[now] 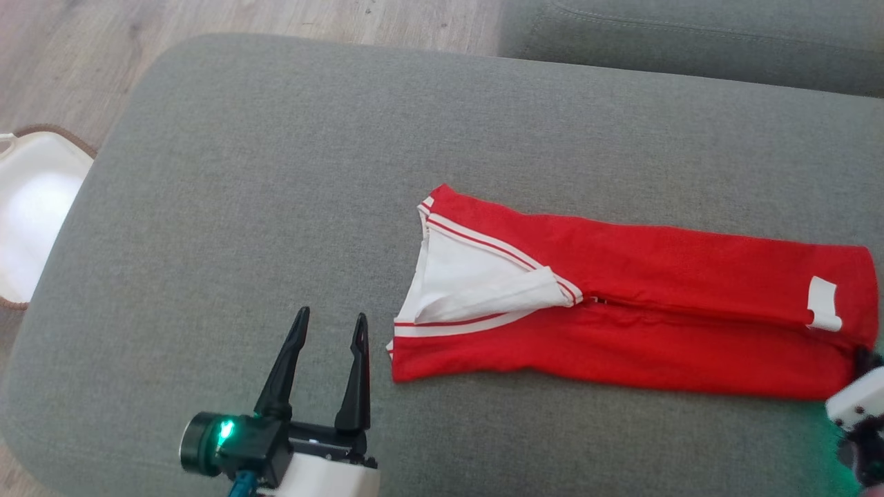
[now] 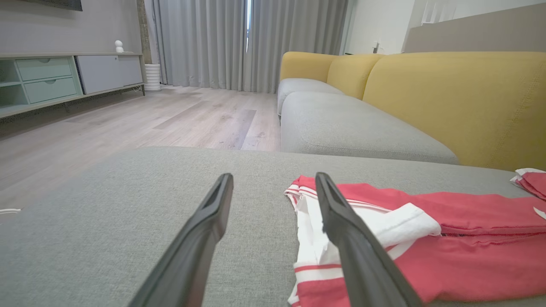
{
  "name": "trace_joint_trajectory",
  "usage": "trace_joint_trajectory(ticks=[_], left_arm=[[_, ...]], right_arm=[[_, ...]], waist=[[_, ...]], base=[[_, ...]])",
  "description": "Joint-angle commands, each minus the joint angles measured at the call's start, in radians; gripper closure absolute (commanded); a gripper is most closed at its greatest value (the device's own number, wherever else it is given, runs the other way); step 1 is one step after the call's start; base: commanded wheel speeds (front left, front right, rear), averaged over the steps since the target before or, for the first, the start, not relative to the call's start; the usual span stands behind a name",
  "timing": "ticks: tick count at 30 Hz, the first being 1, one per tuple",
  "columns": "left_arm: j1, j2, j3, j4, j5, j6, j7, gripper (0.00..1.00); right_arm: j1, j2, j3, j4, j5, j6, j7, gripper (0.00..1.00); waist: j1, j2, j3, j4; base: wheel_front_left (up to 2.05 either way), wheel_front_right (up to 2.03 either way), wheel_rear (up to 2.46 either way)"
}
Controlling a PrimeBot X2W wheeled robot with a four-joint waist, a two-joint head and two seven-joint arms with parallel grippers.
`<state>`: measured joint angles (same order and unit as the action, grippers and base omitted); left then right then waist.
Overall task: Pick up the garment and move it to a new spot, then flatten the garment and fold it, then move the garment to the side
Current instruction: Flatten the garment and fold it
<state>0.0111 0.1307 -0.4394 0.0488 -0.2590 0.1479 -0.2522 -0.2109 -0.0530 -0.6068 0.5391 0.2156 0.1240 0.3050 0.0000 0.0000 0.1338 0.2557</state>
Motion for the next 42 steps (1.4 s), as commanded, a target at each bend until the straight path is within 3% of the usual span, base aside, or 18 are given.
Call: trace_joint_trajectory(ticks=[1, 21, 32, 42], left_arm=[[-0.010, -0.008, 0.043, -0.027, 0.010, -0.004, -0.009, 0.00], [0.004, -0.056, 0.137, -0.003, 0.087, -0.092, -0.010, 0.00], [0.013, -0.067, 0.157, 0.000, 0.107, -0.116, -0.010, 0.00], [0.003, -0.071, 0.167, 0.004, 0.121, -0.136, -0.010, 0.00]], right_arm=[[0.009, 0.003, 0.043, -0.004, 0.010, 0.007, 0.020, 1.00], [0.056, 0.003, 0.289, -0.254, 0.217, 0.007, -0.077, 1.00], [0.091, 0.003, 0.209, -0.372, 0.211, 0.007, -0.066, 1.00], [0.081, -0.034, 0.139, -0.402, 0.188, 0.007, -0.025, 1.00]], waist=[[0.0000, 0.0000, 0.000, -0.003], [0.0000, 0.0000, -0.017, -0.059], [0.0000, 0.0000, -0.019, -0.079], [0.0000, 0.0000, -0.004, -0.095]], base=[[0.00, 0.00, 0.00], [0.00, 0.00, 0.00], [0.00, 0.00, 0.00], [0.00, 0.00, 0.00]])
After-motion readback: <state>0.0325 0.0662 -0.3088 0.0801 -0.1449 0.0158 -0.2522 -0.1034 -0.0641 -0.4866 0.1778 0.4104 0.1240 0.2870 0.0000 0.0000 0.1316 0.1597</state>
